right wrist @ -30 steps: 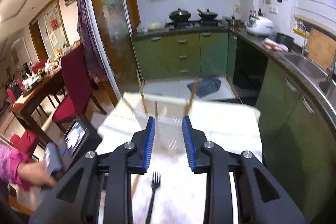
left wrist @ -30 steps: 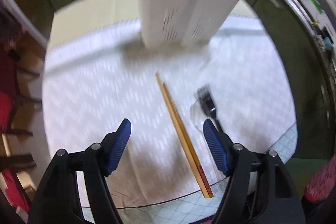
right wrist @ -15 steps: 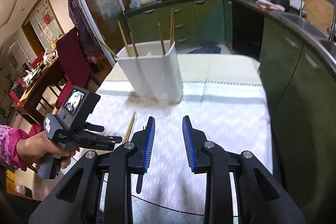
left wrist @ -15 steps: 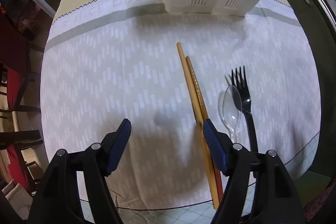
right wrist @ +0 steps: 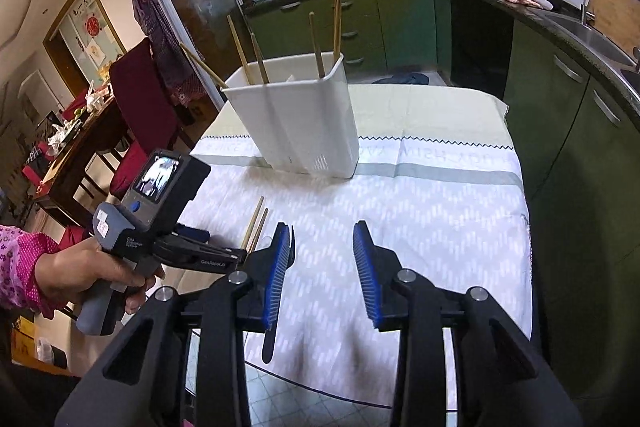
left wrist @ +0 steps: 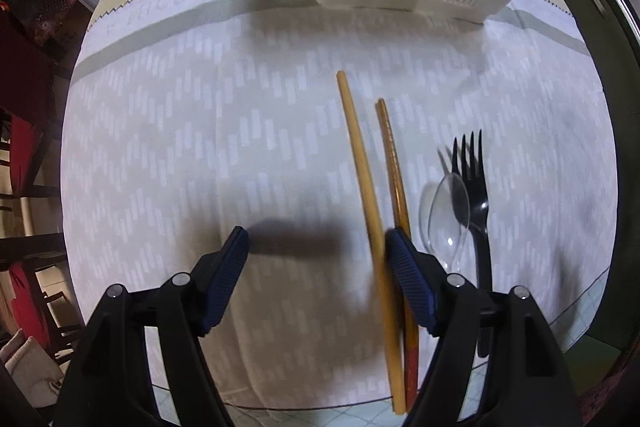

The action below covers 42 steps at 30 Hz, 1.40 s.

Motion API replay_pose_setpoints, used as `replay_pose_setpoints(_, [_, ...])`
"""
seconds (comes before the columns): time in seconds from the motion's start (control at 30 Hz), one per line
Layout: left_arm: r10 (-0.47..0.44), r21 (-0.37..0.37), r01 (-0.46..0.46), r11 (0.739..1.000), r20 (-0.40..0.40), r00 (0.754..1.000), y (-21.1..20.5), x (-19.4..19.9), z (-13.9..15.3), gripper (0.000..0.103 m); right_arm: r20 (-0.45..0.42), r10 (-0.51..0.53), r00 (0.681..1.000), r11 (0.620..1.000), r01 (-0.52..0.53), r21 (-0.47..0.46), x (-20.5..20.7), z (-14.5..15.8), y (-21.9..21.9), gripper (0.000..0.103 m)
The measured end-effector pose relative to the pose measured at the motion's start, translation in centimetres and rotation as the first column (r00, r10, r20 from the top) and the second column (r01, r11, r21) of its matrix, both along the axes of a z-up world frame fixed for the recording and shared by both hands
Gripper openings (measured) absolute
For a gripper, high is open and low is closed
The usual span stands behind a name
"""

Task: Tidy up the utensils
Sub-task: 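Lower both grippers to the cloth and grasp a chopstick with the left gripper, then grasp the black plastic fork with the right gripper while the left gripper holds its chopstick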

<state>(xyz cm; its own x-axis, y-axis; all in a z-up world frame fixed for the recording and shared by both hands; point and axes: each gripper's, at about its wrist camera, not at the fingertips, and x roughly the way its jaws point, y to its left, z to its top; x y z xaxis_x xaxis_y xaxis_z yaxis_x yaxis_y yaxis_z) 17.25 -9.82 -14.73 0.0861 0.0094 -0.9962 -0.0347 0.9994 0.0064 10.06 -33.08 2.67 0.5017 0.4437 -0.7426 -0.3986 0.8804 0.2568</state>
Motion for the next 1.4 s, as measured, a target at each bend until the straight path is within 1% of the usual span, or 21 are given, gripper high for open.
replay_pose_setpoints(0.1, [-0.008,-0.003,0.008,1.000,-0.008,1.000,0.0,0.1,-0.2,0.069,-0.015,0.012,1.000,1.000,-0.012,-0.024,0.1,-0.6,0.6,0.034])
replay_pose_setpoints(0.17, [-0.015,-0.003,0.015,1.000,-0.009,1.000,0.2,-0.1,-0.2,0.065,-0.033,0.027,0.999,0.998,-0.029,-0.063,0.3,-1.3,1.4,0.034])
replay_pose_setpoints(0.27, [-0.015,-0.004,0.015,1.000,-0.006,1.000,1.2,-0.4,0.1,0.047,-0.074,0.066,0.995,0.988,-0.076,-0.134,0.5,-3.1,3.5,0.034])
replay_pose_setpoints(0.33, [-0.022,-0.006,0.022,1.000,-0.003,1.000,1.4,-0.4,0.3,0.019,-0.105,0.095,0.990,0.979,-0.112,-0.170,0.7,-4.5,5.0,0.034])
replay_pose_setpoints(0.37, [-0.025,-0.009,0.025,1.000,-0.004,1.000,1.6,-0.3,0.3,0.013,-0.123,0.109,0.987,0.974,-0.130,-0.187,0.8,-5.3,5.8,0.034])
replay_pose_setpoints(0.43, [-0.034,-0.015,0.034,0.999,-0.004,0.999,2.2,-0.1,0.3,0.009,-0.164,0.128,0.978,0.965,-0.161,-0.207,1.3,-6.8,7.1,0.034])
replay_pose_setpoints(0.57, [-0.084,0.004,0.084,0.996,0.000,0.996,2.8,0.3,0.3,0.008,-0.249,0.149,0.957,0.952,-0.206,-0.226,2.3,-9.6,9.3,0.034])
replay_pose_setpoints(0.67, [-0.114,0.015,0.114,0.993,-0.006,0.993,3.8,0.7,0.0,0.008,-0.279,0.160,0.947,0.950,-0.224,-0.215,2.6,-10.4,10.2,0.033])
replay_pose_setpoints(0.8, [-0.150,0.027,0.151,0.988,-0.012,0.989,4.2,0.6,-0.2,0.008,-0.321,0.162,0.933,0.937,-0.248,-0.248,3.3,-11.7,11.3,0.033])
replay_pose_setpoints(0.9, [-0.175,0.028,0.175,0.984,-0.006,0.985,4.3,0.5,-0.2,0.008,-0.332,0.152,0.931,0.921,-0.256,-0.295,3.6,-12.2,11.8,0.032])
replay_pose_setpoints(1.1, [-0.183,0.023,0.182,0.983,0.004,0.983,3.6,-0.5,0.1,0.008,-0.337,0.151,0.929,0.903,-0.268,-0.336,4.0,-12.8,13.1,0.032])
replay_pose_setpoints(1.27, [-0.186,0.009,0.186,0.982,0.014,0.982,3.8,-0.9,0.1,0.008,-0.347,0.143,0.927,0.886,-0.276,-0.372,4.4,-13.9,14.6,0.032])
replay_pose_setpoints(1.4, [-0.192,0.004,0.192,0.981,0.019,0.981,3.7,-1.2,0.1,0.008,-0.353,0.134,0.926,0.875,-0.278,-0.396,4.6,-14.4,14.8,0.032])
